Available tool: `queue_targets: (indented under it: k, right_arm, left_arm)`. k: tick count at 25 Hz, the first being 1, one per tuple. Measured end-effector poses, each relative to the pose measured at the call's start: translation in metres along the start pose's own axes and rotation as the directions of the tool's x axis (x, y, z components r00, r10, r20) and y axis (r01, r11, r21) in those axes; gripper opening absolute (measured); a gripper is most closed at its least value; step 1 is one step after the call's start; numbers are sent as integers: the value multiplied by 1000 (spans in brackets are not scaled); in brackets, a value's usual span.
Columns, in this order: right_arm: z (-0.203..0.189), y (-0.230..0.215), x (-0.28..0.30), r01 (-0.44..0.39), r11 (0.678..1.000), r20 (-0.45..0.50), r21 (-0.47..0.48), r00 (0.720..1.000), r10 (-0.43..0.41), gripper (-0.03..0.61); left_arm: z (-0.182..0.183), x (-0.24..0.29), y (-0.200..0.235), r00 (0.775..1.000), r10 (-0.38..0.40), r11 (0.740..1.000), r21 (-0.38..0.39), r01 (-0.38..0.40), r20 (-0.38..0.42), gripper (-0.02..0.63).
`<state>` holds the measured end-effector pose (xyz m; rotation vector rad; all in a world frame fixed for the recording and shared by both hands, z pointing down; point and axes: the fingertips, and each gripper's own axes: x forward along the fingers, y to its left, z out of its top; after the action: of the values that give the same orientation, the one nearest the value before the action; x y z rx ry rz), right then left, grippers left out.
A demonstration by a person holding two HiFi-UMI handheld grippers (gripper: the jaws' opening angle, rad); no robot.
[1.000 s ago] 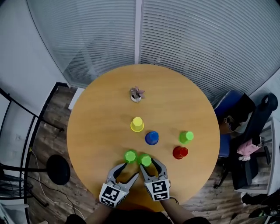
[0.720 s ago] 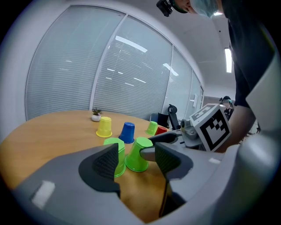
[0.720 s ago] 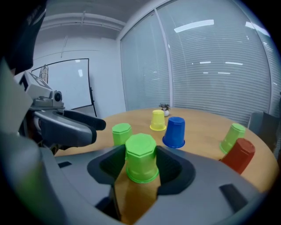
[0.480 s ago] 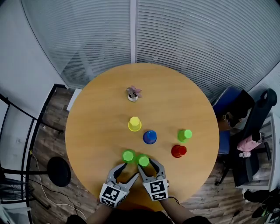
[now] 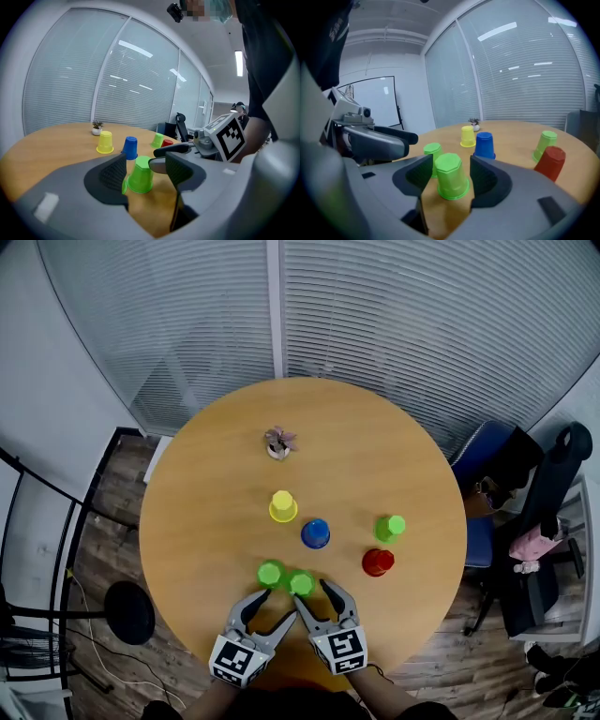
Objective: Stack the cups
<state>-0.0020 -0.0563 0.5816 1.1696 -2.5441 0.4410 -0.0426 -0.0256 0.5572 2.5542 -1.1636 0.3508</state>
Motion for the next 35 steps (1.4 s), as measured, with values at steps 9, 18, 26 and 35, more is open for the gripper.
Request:
queue_targets:
  k: [9,18,26,35]
  right_arm:
    - [1,-68,-50,172,984,24,37,985,-173,222]
    - [-10,-143,-83,290,957,1,28,957,-290,222]
    - [-16,-177,-73,293,956,-17,12,956,-293,222]
    - [-28,-180,-55,259,966,-54,-31,964,-260,222]
  left_arm:
    - [32,49,-51,990,-132,990,63,128,58,247]
    - [35,99,-92,979,-201,978,64,198,33,247]
    - [26,127,-102,973,-229,972,56,229,-8,247]
    - [26,126,-95,977,-212,975,64,212,-11,247]
